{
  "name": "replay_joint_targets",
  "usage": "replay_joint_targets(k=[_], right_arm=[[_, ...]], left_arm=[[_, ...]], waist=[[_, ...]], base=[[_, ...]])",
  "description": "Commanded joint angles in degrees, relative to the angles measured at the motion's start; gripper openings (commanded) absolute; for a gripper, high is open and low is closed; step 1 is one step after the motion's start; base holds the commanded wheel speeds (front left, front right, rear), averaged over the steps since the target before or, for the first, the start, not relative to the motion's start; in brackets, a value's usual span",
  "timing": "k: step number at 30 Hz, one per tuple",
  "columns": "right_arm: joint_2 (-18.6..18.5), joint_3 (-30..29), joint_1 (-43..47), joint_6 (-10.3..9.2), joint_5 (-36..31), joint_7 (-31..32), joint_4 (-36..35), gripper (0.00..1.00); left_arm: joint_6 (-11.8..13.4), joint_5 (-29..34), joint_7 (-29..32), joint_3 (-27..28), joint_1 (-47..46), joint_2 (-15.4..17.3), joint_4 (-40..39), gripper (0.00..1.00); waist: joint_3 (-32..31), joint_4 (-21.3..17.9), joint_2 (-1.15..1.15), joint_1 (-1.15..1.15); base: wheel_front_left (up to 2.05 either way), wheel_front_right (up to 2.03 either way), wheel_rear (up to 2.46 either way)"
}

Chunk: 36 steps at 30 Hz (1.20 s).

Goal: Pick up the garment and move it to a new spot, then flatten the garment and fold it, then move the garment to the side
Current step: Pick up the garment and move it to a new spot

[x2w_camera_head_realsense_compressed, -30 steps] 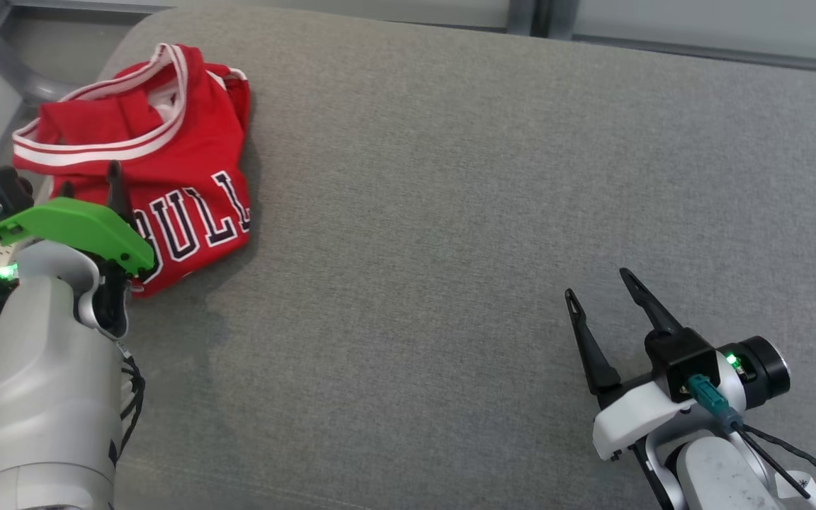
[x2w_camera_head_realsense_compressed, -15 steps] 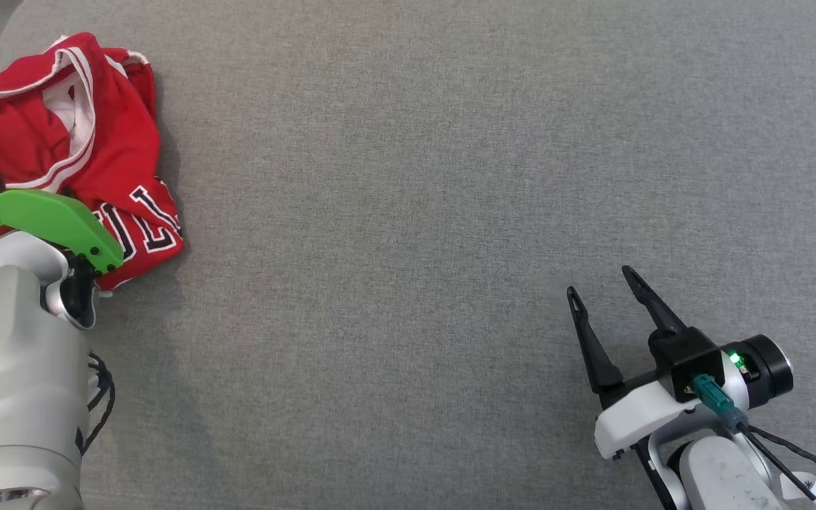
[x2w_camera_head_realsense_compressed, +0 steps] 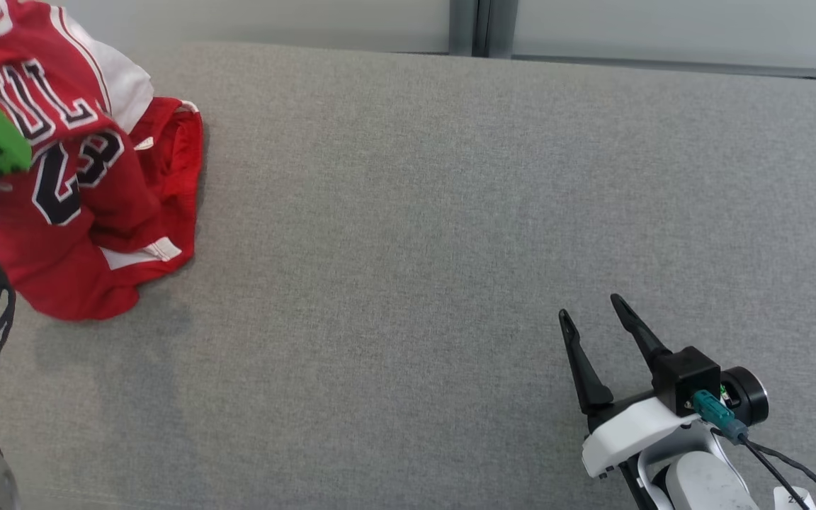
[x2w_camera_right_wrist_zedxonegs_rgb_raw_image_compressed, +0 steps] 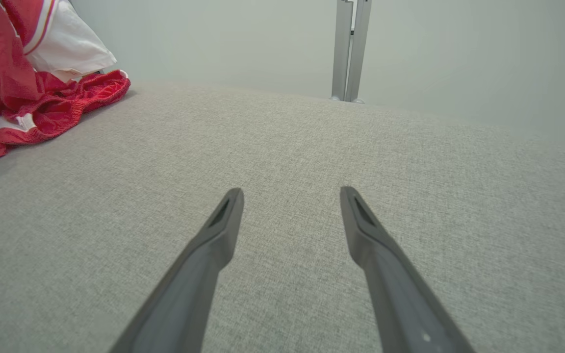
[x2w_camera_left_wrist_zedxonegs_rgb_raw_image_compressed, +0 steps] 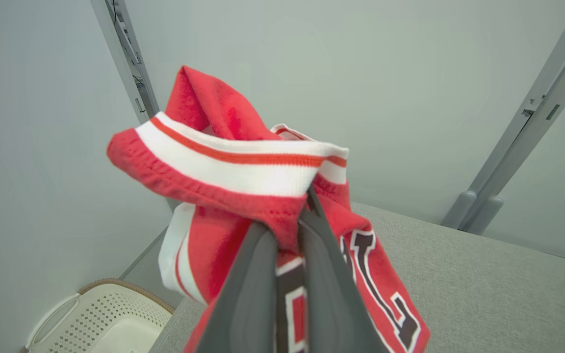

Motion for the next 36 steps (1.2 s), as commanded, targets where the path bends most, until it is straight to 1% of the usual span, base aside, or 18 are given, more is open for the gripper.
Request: replay_joint_targets(k=[1, 4, 8, 10, 13, 18, 19, 20, 21, 24, 28, 32, 36], right_arm=[[-0.04, 0.29, -0.17, -0.10, 1.33, -0.71, 0.89, 1.00], [-0.05, 0.61, 0.00, -0.10, 3.29, -1.29, 2.25, 1.00], [-0.10, 0.93, 0.10, -0.10, 4.53, -1.70, 3.51, 1.00], [-0.08, 0.95, 0.00, -0.09, 4.89, -1.81, 3.89, 1.00], [-0.08, 0.89, -0.09, -0.09, 5.05, -1.80, 4.32, 1.00], [-0.06, 0.83, -0.47, -0.09, 4.64, -1.82, 3.85, 1.00], [-0.07, 1.02, -0.89, -0.09, 4.79, -1.82, 3.51, 1.00], [-0.04, 1.13, -1.13, -0.09, 4.89, -1.82, 3.25, 1.00], [-0.07, 1.05, -1.15, -0.09, 4.92, -1.82, 3.18, 1.00], [-0.05, 0.82, -1.49, -0.09, 4.79, -1.84, 2.90, 1.00], [-0.02, 0.01, -2.29, -0.09, 4.74, -1.83, 2.44, 1.00], [0.00, 0.18, -2.81, -0.09, 5.59, -1.83, 1.74, 1.00], [-0.01, 0.49, -3.10, -0.09, 6.58, -1.84, 1.28, 1.00]], left_arm=[[-0.49, 0.19, 0.18, -0.53, -1.12, 0.68, -2.54, 0.00], [-0.96, -0.28, 1.31, -2.04, -1.59, -0.06, -8.01, 0.00], [-1.33, -0.69, 4.01, -5.36, -0.90, -1.04, -16.16, 0.00], [-1.45, -1.37, 5.41, -6.82, -0.22, -2.08, -20.21, 0.00], [-1.47, -3.17, 7.31, -9.19, 0.96, -3.91, -26.85, 0.00], [-1.49, -4.70, 8.92, -12.75, 3.42, -6.67, -34.39, 0.00], [-1.49, -4.29, 9.17, -14.41, 4.75, -7.25, -36.31, 0.00], [-1.47, -4.65, 9.34, -15.32, 5.91, -7.95, -37.05, 0.00], [-1.46, -4.63, 9.28, -15.92, 6.39, -8.34, -37.28, 0.00], [-1.46, -4.59, 8.75, -18.88, 9.18, -9.96, -37.26, 0.00], [-1.46, -3.53, 7.58, -24.15, 12.51, -10.95, -34.60, 0.00], [-1.40, -3.37, 4.67, -27.80, 16.17, -12.54, -28.24, 0.00], [-1.36, -3.03, 0.97, -29.97, 18.64, -13.92, -20.91, 0.00]], waist=[[-4.35, -0.13, 0.00, 0.00], [-6.40, -1.26, 0.00, 0.00], [-8.74, -4.15, 0.00, 0.00], [-9.52, -6.00, 0.00, 0.00], [-10.39, -9.60, 0.00, 0.00], [-9.65, -15.30, 0.00, 0.00], [-8.73, -17.90, 0.00, 0.00], [-8.03, -19.63, 0.00, 0.00], [-7.65, -20.36, 0.00, 0.00], [-5.47, -24.24, 0.00, 0.00], [-3.19, -27.72, 0.00, 0.00], [-0.99, -30.63, 0.00, 0.00], [0.46, -32.07, 0.00, 0.00]], base=[[0.00, 0.00, 0.00], [0.00, 0.00, 0.00], [0.00, 0.00, 0.00], [0.00, 0.00, 0.00], [0.00, 0.00, 0.00], [0.00, 0.00, 0.00], [0.00, 0.00, 0.00], [0.00, 0.00, 0.00], [0.00, 0.00, 0.00], [0.00, 0.00, 0.00], [0.00, 0.00, 0.00], [0.00, 0.00, 0.00], [0.00, 0.00, 0.00]])
